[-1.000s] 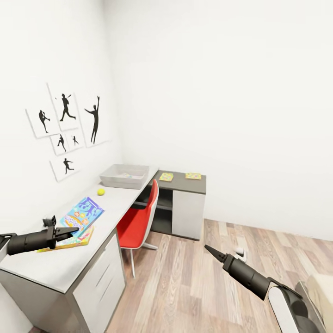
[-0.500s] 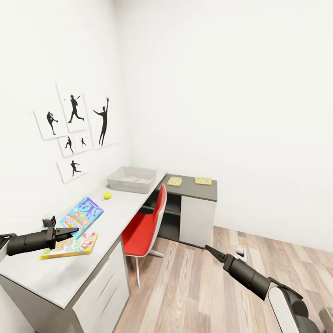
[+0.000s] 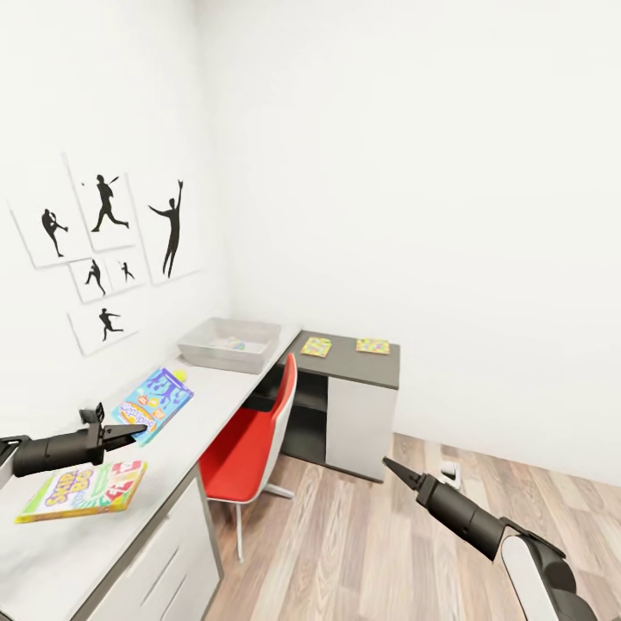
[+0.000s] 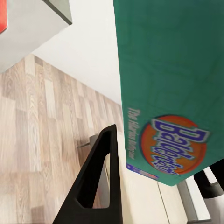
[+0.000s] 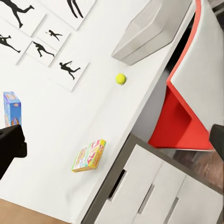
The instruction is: Put all the toys in the child's room - the three board games (two on the bed and one on the table), the two jigsaw puzzles on the table, and the tennis ball on the table - inside the toy box on the table in the child's room.
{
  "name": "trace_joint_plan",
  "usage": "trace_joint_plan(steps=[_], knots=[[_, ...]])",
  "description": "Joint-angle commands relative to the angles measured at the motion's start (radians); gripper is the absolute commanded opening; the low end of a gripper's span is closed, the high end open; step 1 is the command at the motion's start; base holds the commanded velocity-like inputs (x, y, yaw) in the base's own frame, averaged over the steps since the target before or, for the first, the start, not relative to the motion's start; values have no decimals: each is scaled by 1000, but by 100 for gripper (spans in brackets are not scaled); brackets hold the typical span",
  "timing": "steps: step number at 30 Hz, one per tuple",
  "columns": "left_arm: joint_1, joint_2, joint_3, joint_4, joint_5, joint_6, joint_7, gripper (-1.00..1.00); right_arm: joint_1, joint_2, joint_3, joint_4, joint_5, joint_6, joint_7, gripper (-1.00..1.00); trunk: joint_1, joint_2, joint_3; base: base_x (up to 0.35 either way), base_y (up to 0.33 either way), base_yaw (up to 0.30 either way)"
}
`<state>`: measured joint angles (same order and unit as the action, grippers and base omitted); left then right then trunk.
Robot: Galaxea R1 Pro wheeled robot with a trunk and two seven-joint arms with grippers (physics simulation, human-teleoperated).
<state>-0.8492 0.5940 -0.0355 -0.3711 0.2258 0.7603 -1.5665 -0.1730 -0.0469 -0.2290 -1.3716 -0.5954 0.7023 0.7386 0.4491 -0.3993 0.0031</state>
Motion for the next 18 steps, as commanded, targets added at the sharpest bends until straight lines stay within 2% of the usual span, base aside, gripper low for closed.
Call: trace_joint_plan(steps=[1, 7, 11, 18], knots=[[-1, 1, -2, 0, 3, 10, -4, -100, 0, 1, -1, 0, -4, 6, 1, 100, 1, -1, 0, 281, -224, 0], [-1, 0, -2, 0, 3, 10, -4, -100, 0, 2, -2, -7, -4, 5, 0, 100, 1, -1, 0, 280, -225, -15], [-1, 1, -2, 0, 4, 10, -4, -100, 0, 1, 0, -7, -4, 6, -1, 100, 1, -1, 3, 284, -200, -124], [-1, 1, -1, 1, 4, 12, -4, -100, 0, -5, -1, -6, -4, 8, 0, 100, 1, -1, 8, 216, -92, -119]])
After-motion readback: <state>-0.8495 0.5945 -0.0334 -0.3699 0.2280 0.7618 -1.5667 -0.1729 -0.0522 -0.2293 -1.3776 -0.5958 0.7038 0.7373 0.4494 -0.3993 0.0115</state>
